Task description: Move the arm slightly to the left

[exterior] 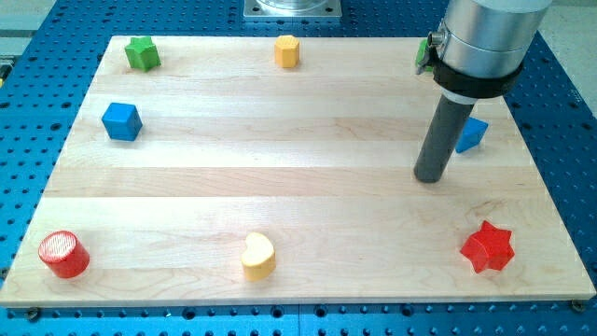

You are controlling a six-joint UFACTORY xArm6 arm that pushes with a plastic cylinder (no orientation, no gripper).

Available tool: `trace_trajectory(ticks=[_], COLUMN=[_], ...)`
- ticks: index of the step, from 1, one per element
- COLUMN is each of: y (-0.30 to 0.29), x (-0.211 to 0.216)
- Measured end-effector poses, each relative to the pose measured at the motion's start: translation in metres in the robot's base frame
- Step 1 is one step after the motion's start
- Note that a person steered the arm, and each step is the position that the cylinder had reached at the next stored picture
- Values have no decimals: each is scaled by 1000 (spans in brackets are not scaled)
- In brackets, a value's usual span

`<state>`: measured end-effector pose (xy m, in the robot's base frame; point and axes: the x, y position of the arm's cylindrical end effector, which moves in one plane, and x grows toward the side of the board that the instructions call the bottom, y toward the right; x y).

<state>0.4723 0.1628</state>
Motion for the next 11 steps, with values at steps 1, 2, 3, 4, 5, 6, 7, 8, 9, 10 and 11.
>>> trace_trajectory(ticks=[1,2,3,4,5,6,7,8,9,10,11], y=[0,-9,-14,-15,-18,-19,-19,-19,-19,-17,-17], x=[3,5,5,5,5,5,5,5,5,5,5])
